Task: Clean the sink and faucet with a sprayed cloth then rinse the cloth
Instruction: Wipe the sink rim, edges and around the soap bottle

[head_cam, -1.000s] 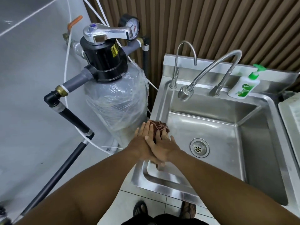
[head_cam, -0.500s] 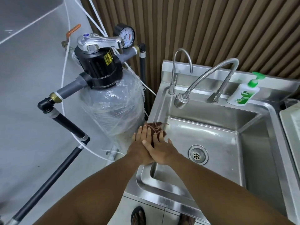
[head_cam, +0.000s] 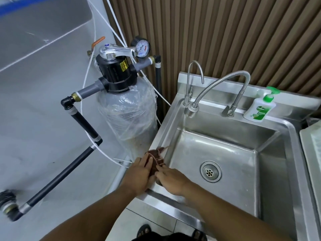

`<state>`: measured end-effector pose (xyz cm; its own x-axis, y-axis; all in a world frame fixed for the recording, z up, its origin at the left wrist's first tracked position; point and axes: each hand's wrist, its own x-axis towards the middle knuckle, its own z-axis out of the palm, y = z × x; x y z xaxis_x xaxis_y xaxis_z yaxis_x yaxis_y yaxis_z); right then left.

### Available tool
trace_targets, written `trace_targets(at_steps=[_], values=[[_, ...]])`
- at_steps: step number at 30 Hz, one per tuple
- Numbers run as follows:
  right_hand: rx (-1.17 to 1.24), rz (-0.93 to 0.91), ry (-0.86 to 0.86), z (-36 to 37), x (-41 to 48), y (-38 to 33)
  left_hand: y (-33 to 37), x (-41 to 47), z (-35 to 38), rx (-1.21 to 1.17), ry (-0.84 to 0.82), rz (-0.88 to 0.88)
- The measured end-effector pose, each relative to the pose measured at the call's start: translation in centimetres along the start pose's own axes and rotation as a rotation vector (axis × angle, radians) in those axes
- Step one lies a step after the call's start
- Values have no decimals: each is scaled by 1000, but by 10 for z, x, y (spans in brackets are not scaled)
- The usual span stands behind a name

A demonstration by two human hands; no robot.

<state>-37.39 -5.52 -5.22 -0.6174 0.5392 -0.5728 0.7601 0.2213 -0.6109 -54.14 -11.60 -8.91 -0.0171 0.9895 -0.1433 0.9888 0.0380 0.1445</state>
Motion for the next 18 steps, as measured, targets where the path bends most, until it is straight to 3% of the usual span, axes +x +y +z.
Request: trace_targets(at_steps=[2, 4, 7, 11, 15, 18], values=[[88, -47, 58, -12, -9, 11, 9, 3, -10, -82, 80, -11], [143, -169, 135, -27, -20, 19, 30, 10, -36, -334, 61, -125], [247, -277, 207, -57, -35, 32, 63, 27, -68, -930, -176, -278], [442, -285, 332, -97, -55, 48, 95, 47, -81, -1479, -346, -242], [662, -227, 473, -132, -77, 63, 112, 61, -81, -1511, -384, -46], [791, -163, 561, -145, -90, 71, 118, 73, -84, -1440, -280, -31]])
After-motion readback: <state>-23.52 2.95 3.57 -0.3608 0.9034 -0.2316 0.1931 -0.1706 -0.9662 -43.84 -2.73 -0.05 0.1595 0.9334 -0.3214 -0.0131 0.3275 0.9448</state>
